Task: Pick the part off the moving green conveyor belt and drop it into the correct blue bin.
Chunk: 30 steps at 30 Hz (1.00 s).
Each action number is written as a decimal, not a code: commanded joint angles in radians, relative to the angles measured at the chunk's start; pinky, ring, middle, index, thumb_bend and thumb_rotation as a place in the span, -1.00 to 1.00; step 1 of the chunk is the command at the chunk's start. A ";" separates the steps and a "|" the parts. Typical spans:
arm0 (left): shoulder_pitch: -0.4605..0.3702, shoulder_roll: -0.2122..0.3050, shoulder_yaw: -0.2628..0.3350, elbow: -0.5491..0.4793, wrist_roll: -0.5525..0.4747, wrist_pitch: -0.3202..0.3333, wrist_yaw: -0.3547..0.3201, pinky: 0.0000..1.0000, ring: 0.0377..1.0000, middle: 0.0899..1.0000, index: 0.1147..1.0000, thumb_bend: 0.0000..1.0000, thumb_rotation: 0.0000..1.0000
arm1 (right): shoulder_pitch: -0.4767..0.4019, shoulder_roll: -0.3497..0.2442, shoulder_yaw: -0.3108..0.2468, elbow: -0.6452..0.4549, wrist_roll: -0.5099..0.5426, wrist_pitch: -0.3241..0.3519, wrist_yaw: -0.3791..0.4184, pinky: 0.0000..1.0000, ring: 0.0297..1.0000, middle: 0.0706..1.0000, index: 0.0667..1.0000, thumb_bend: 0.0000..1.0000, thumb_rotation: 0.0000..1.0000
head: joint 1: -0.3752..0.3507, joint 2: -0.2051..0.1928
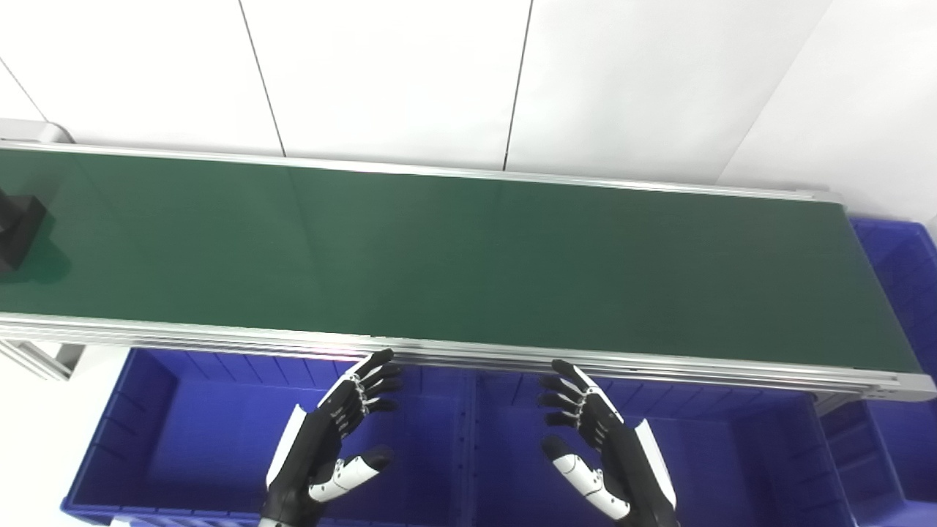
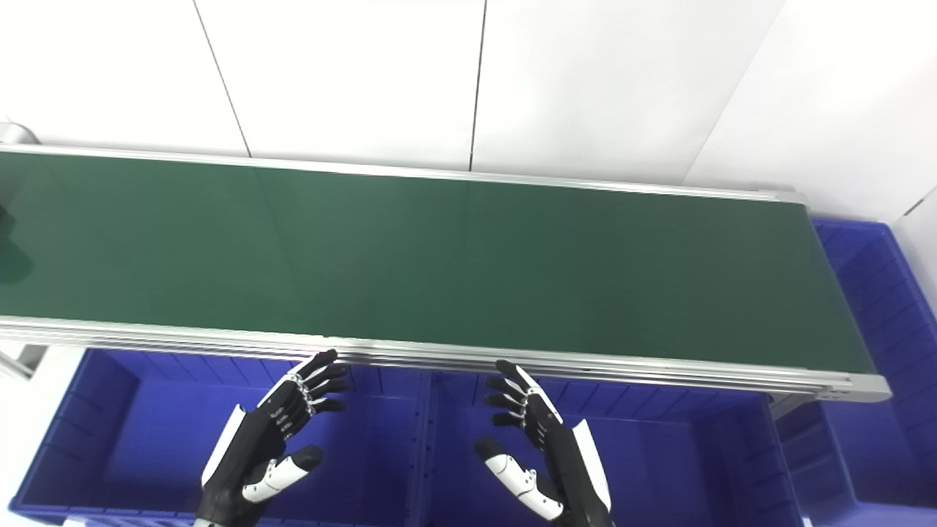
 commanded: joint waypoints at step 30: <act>-0.008 0.004 -0.001 -0.012 -0.009 -0.046 -0.005 0.43 0.57 0.63 0.70 0.67 0.30 | -0.004 0.006 -0.002 -0.019 -0.003 -0.045 -0.006 0.39 0.54 0.62 0.71 0.02 0.24 | 0.001 -0.005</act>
